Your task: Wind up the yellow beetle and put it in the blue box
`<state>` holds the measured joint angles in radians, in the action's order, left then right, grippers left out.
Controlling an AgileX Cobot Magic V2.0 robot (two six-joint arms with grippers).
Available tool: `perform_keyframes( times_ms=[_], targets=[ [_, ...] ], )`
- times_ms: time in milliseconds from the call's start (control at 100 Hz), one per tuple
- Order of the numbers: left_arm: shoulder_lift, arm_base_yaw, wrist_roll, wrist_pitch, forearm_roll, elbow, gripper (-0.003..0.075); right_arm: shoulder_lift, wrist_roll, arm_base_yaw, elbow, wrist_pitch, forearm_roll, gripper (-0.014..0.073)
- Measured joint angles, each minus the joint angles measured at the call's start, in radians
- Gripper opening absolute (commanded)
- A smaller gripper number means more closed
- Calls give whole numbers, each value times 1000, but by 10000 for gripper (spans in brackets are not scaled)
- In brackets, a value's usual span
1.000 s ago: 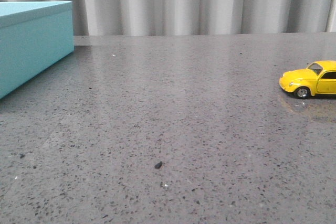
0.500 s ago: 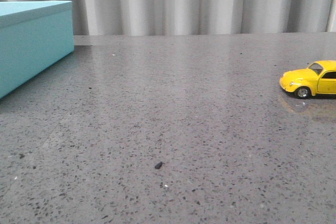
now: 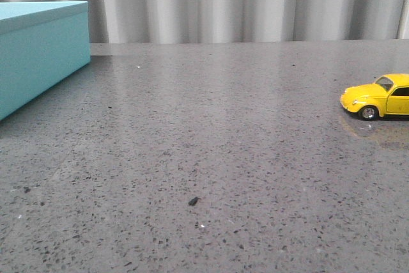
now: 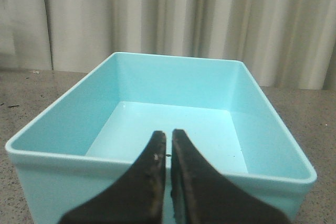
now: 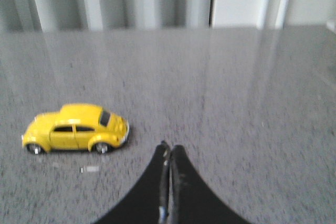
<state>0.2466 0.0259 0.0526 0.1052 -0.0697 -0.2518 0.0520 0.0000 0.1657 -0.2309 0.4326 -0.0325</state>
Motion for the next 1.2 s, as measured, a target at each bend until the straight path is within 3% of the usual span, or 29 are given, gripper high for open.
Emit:
perform_keyframes(
  times_ms=[170,380,610,1200],
  targets=[
    [82,0,0,2,1,-58,-21,158,0,-2,-156,177,0,-61],
    [97,0,0,2,2,-64,-21,240,0,-10,-194,88,2,-61],
    [98,0,0,2,2,-64,-21,364,0,-17,-270,150,6,-61],
    [98,0,0,2,2,-64,-21,896,0,-226,-666,384,15,-61]
  ],
)
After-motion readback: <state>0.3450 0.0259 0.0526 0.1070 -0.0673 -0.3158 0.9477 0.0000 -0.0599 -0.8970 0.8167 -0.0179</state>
